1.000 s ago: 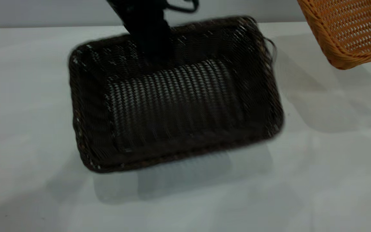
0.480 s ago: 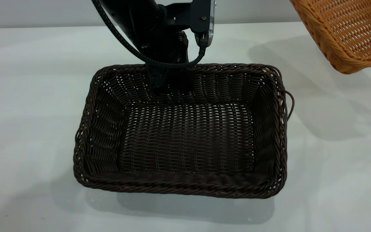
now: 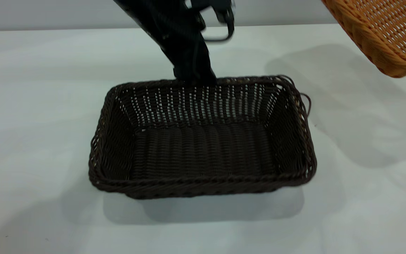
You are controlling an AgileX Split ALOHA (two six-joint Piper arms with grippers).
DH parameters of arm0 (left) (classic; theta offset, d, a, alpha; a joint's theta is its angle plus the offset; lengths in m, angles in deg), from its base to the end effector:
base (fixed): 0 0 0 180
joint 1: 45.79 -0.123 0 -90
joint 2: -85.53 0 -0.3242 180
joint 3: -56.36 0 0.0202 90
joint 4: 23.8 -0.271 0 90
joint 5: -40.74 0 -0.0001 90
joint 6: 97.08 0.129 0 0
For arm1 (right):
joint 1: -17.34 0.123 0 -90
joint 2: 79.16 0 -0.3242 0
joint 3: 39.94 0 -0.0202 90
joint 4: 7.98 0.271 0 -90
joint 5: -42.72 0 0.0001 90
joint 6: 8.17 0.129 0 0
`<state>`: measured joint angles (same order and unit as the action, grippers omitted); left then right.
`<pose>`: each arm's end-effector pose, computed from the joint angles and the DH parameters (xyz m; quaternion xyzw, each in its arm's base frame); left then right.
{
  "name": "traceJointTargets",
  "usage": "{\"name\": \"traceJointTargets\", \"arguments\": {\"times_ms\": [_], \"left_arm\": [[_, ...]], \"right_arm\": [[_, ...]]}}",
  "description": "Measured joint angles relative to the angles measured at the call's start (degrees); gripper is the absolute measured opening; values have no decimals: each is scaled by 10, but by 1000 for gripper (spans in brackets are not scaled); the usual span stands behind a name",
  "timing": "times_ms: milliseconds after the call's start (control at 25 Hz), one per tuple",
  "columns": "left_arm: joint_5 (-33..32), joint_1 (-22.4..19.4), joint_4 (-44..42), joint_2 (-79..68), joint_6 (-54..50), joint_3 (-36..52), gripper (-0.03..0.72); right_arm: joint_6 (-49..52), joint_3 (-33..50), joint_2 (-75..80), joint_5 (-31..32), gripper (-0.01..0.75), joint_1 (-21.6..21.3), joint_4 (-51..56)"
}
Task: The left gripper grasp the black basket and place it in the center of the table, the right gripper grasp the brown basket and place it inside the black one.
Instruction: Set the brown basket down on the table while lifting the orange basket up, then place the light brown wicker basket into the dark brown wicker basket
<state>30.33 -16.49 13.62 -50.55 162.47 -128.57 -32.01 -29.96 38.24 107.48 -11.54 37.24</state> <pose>0.4589 -0.2738 0.0873 0.5652 0.7471 -0.0112 0.3496 0.3645 -0.1064 0.1637 0.2400 0.9083 0.3377 0.0584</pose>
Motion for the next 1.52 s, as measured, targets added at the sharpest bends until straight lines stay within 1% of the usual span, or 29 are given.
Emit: {"name": "traceJointTargets", "arguments": {"times_ms": [80,120,200,320,480,600,680,760,840,920,1000,1120,1320,1520], "left_arm": [[19,-22,2,16,-71,0,541],[21,-39,3,27,-101,0,542],[17,-79,4,50,-165,0,545],[-8,-140,4,76,-223,0,545],[-54,-205,4,87,-241,0,547],[-89,-238,4,87,-244,0,546],[-106,-253,3,87,-244,0,546],[-118,-262,3,87,-246,0,546],[-125,-264,2,87,-246,0,546],[-129,-264,2,87,-246,0,546],[-129,-264,2,87,-246,0,546],[-131,-264,2,87,-246,0,546],[-132,-264,2,86,-246,0,546],[-132,-264,2,71,-246,0,546]], "right_arm": [[16,-1,-12,13,94,17,-36],[25,-1,-18,17,94,32,-55],[42,-1,-29,22,93,66,-86],[60,-1,-38,25,93,121,-113],[78,-1,-39,26,93,207,-137],[87,-1,-39,26,93,277,-150],[89,-3,-39,27,93,321,-168],[96,-16,-35,35,93,363,-190],[103,-38,-29,39,93,394,-215],[114,-69,-21,40,93,420,-236],[123,-97,-7,40,93,436,-252],[129,-130,18,40,93,454,-267],[129,-139,55,39,93,478,-289],[129,-143,71,39,93,484,-292]]}}
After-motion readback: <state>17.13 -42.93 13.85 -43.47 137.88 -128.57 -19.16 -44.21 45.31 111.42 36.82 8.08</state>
